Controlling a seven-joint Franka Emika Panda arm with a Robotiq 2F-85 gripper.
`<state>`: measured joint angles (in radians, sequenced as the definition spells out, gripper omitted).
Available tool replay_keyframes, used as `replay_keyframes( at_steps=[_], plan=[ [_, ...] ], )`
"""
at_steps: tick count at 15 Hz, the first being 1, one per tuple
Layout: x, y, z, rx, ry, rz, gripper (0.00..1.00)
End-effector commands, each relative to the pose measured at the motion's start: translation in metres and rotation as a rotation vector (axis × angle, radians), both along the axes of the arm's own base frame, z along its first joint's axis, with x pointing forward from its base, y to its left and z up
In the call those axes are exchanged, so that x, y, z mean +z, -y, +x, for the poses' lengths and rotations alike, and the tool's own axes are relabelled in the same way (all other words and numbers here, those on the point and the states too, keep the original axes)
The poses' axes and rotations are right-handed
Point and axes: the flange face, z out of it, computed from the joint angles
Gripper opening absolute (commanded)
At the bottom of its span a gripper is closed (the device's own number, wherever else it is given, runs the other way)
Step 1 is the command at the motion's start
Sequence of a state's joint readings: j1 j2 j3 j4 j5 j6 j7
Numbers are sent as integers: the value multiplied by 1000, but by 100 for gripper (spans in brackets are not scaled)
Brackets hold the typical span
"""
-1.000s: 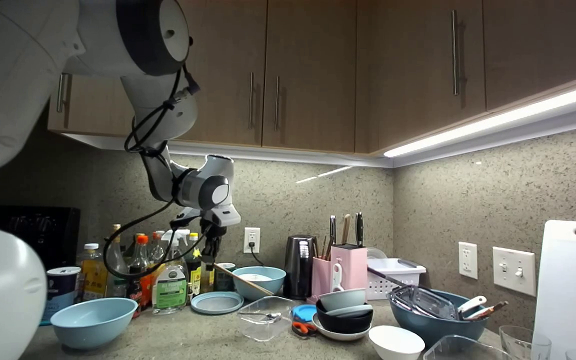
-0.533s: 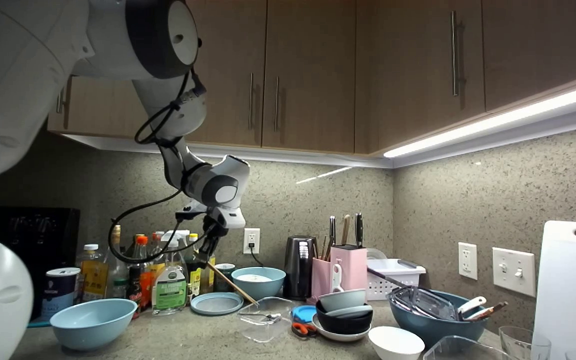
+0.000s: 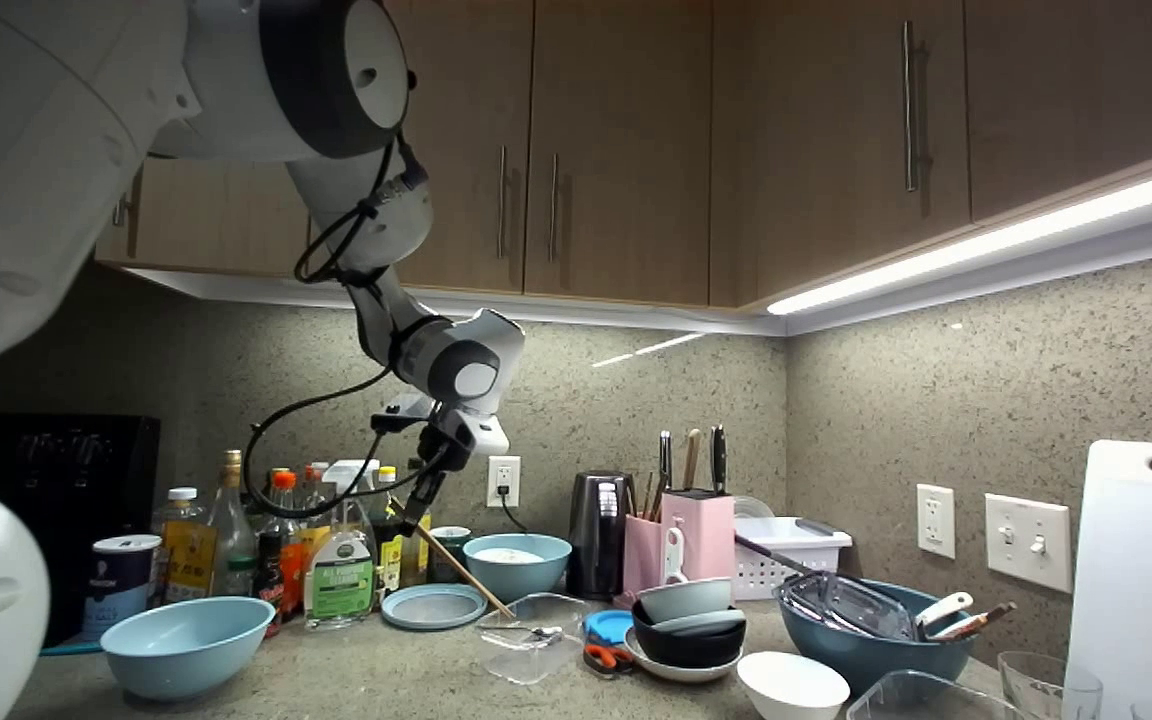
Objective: Put the chopsticks inside the plastic container.
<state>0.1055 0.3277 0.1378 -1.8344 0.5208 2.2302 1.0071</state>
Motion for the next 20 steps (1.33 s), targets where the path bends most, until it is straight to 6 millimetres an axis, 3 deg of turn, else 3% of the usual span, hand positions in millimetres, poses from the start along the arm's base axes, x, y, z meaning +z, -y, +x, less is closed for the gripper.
replay_keyframes(
  at_steps=[1,4,5,7,10,11,20],
  plan=[
    [-3,38,23,126,6,50,2],
    [-10,61,38,110,21,31,2],
    [-7,58,30,103,7,18,9],
    [-12,65,37,91,7,15,9],
    [-13,61,38,97,7,16,9],
    [-13,60,38,98,8,16,2],
    [-40,142,71,155,-218,128,2]
  ],
)
